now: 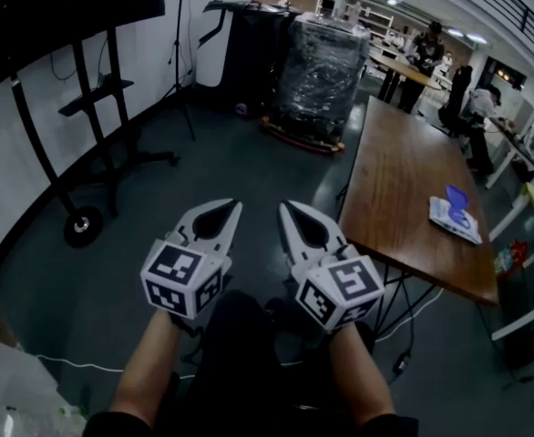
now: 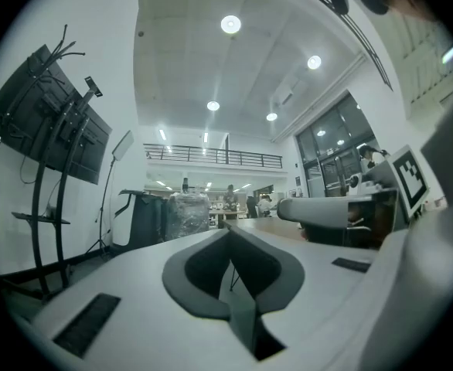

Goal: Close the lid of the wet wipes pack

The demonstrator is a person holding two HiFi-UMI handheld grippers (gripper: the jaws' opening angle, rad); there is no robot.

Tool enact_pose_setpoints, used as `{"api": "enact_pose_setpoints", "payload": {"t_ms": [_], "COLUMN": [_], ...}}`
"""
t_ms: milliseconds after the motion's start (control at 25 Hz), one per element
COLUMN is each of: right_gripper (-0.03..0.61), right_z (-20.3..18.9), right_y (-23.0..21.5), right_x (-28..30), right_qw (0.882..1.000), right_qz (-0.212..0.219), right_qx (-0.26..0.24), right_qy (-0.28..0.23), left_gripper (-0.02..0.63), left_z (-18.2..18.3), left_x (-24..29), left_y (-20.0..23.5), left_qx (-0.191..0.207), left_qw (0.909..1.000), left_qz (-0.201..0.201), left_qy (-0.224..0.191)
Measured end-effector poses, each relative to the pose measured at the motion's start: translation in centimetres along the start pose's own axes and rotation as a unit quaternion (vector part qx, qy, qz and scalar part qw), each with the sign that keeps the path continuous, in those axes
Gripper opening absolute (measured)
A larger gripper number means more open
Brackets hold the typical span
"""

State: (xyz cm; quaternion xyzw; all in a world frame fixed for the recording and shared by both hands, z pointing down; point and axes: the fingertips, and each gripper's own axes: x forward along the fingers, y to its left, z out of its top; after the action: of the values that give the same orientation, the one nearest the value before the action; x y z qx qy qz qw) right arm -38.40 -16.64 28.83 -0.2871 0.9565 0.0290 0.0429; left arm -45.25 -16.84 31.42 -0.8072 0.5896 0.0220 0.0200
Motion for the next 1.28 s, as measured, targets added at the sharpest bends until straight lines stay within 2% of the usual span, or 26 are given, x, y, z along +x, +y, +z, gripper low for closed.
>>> {"api": "enact_pose_setpoints", "payload": {"t_ms": [320,840,1080,1280], "right_gripper": [0.008,0.008,0.008,0.008], "right_z": [1.3,1.9,1.9,1.9], "right_y": [-5.5,-13.9,-16.9,-19.7], "right_x": [-6.2,-17.5,-21.7,-24.8], "right_qw": [0.997,0.977,0.967,0.961], "right_qz": [-0.082,-0.214,-0.254,-0.278], "right_qx": [-0.011,-0.015,-0.015,-0.014], "right_qy": [-0.005,-0.006,-0.006,-0.003], "left_gripper": [0.005,0.005,0.005,0.005], "left_z": [0.4,0.4,0.4,0.3], "left_x": [4.8,10.7,12.8,15.1], "left_y": [-8.0,-22.1,-27.2,-30.5], "left_qx": [0.0,0.008,0.015,0.017], "left_qw": [0.996,0.9758,0.9659,0.962], "left_qz": [-0.089,-0.219,-0.258,-0.272], "left_qy": [-0.004,-0.002,0.001,0.006]}}
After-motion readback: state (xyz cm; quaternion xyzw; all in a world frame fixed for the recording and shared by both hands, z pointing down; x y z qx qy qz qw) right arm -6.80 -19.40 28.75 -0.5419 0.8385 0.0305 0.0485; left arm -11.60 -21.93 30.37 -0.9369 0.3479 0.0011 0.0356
